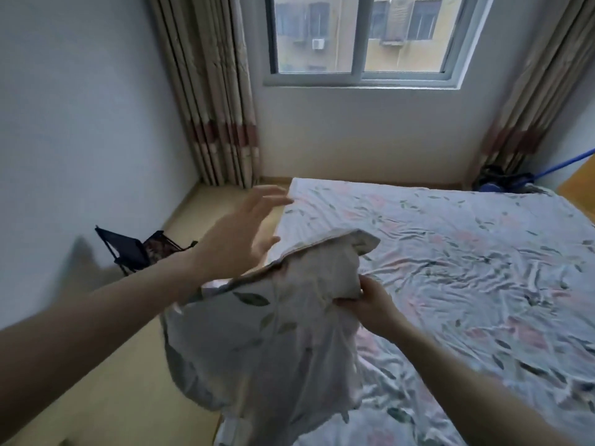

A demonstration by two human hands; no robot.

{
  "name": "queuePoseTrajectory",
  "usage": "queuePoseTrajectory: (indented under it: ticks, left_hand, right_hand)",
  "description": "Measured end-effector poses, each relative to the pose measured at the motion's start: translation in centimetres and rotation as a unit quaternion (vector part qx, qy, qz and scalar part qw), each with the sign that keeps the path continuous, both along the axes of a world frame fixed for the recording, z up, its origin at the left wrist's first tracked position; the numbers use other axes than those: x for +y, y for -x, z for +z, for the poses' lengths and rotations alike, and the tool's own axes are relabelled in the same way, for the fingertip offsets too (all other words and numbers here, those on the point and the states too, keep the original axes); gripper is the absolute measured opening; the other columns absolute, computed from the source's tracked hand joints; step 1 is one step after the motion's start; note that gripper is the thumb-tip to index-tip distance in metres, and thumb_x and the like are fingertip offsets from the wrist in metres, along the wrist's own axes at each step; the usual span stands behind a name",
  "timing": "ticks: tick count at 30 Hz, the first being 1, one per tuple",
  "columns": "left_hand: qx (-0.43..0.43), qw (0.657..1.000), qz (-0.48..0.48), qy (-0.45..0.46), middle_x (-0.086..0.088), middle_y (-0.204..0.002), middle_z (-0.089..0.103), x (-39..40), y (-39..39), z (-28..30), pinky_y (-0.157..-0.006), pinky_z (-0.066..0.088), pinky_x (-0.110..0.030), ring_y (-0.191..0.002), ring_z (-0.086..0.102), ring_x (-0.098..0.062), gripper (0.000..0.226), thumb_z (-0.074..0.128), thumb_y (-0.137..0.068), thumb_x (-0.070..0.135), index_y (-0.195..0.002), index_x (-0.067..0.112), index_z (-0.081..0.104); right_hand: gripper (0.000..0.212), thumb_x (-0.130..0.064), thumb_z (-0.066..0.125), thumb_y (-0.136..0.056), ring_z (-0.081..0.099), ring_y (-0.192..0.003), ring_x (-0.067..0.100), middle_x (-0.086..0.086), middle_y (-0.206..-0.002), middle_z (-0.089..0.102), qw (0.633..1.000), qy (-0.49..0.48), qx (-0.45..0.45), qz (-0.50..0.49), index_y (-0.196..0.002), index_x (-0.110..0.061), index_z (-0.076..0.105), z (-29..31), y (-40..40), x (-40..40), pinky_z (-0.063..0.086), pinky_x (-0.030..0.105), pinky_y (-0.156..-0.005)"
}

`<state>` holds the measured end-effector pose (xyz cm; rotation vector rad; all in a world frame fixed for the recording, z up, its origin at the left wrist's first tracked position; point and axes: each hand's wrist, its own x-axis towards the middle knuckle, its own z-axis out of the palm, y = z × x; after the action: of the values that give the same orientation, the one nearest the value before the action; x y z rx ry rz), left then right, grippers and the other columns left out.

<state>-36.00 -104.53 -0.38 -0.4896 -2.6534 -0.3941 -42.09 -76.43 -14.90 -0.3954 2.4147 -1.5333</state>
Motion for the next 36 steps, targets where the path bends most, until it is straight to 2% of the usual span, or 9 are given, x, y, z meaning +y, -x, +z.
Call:
queuePoseTrajectory:
  ticks: [2,5,8,15,21,24,27,31,36]
  left_hand:
    - [-0.181,0.977,0.065,-0.097,0.012,-0.134,0.054,-3.6,-1.4,0.5,-0.097,0.052,-0.041,-0.115,0.059,-0.010,0.050,0.062,-0.092,0.053,-0.136,0.033,0.050]
    - [-0.321,0.937,0.131,-0.040,0.024,-0.102,0.055,-6.4,-4.5,-1.0,-0.085,0.040,-0.028,-0.103,0.057,-0.001,0.042,0.054,-0.084,0.076,-0.115,0.050,0.047]
    - [-0.293,0.938,0.182,-0.018,0.023,-0.111,0.058,-9.1,-6.0,-3.6,-0.091,0.049,-0.032,-0.101,0.057,-0.001,0.075,0.066,-0.065,0.086,-0.127,0.047,0.045]
    - [-0.210,0.944,0.252,-0.046,0.015,-0.084,0.065,-16.8,-3.4,-8.3,-0.081,0.045,-0.043,-0.084,0.063,-0.013,0.029,0.054,-0.077,0.061,-0.089,0.035,0.052]
    - [-0.147,0.976,0.151,-0.062,0.011,-0.069,0.058,-25.0,1.3,-8.3,-0.062,0.051,-0.039,-0.065,0.058,-0.013,0.023,0.067,-0.079,0.037,-0.078,0.032,0.044]
    - [-0.123,0.987,0.099,-0.010,0.014,-0.067,0.052,-29.1,3.8,-8.4,-0.063,0.043,-0.034,-0.061,0.048,-0.012,0.028,0.065,-0.080,0.026,-0.075,0.034,0.039]
    - [-0.132,0.989,0.065,0.034,0.016,-0.067,0.043,-33.7,5.5,-8.7,-0.064,0.037,-0.033,-0.063,0.041,-0.014,0.027,0.060,-0.078,0.020,-0.077,0.034,0.037]
    - [-0.168,0.984,0.035,0.052,0.012,-0.073,0.046,-41.1,7.0,-8.3,-0.062,0.031,-0.032,-0.067,0.038,-0.014,0.016,0.053,-0.076,0.021,-0.081,0.030,0.040]
    - [-0.166,0.984,0.018,0.055,0.012,-0.074,0.047,-47.5,10.2,-8.5,-0.058,0.029,-0.030,-0.067,0.038,-0.012,0.011,0.054,-0.079,0.021,-0.082,0.026,0.045]
  right_hand:
    - [0.034,-0.039,0.078,-0.062,0.073,-0.089,0.013,-0.010,-0.089,0.079,1.000,0.026,-0.005,-0.005,-0.094,-0.028,0.074,-0.1,0.7,-3.1,0.059,0.042,-0.078]
    - [0.021,-0.025,0.076,-0.075,0.073,-0.088,0.016,-0.008,-0.088,0.078,0.999,0.048,0.015,-0.010,-0.095,-0.028,0.073,0.5,1.5,-6.9,0.057,0.042,-0.078]
    - [0.013,-0.021,0.074,-0.080,0.072,-0.087,0.009,-0.011,-0.088,0.077,0.998,0.065,0.018,0.005,-0.092,-0.026,0.070,1.0,2.0,-10.1,0.055,0.040,-0.077]
    - [0.020,-0.029,0.080,-0.076,0.070,-0.077,0.005,-0.013,-0.084,0.074,0.998,0.004,0.047,0.031,-0.088,-0.028,0.064,3.0,3.7,-17.2,0.059,0.046,-0.070]
    - [0.110,-0.037,0.090,-0.072,0.037,-0.139,0.007,-0.008,-0.153,0.030,0.966,-0.020,0.254,0.037,-0.156,-0.033,0.021,3.4,5.7,-24.0,0.038,0.012,-0.104]
    - [0.123,-0.060,0.086,-0.068,0.008,-0.157,0.017,-0.010,-0.169,0.011,0.942,-0.136,0.301,0.063,-0.162,-0.033,0.012,3.3,7.4,-29.2,0.018,0.033,-0.124]
    - [0.114,-0.072,0.078,-0.068,0.011,-0.157,0.020,-0.012,-0.166,0.025,0.939,-0.233,0.230,0.107,-0.160,-0.038,0.019,2.4,8.8,-34.5,0.019,0.046,-0.128]
    - [0.087,-0.072,0.072,-0.073,0.047,-0.135,0.014,-0.015,-0.144,0.053,0.948,-0.247,0.149,0.136,-0.149,-0.042,0.041,0.7,9.5,-42.1,0.041,0.038,-0.112]
    - [0.043,-0.057,0.071,-0.084,0.057,-0.102,0.004,-0.020,-0.116,0.064,0.959,-0.195,0.163,0.125,-0.122,-0.042,0.058,0.1,11.6,-48.2,0.047,0.032,-0.088]
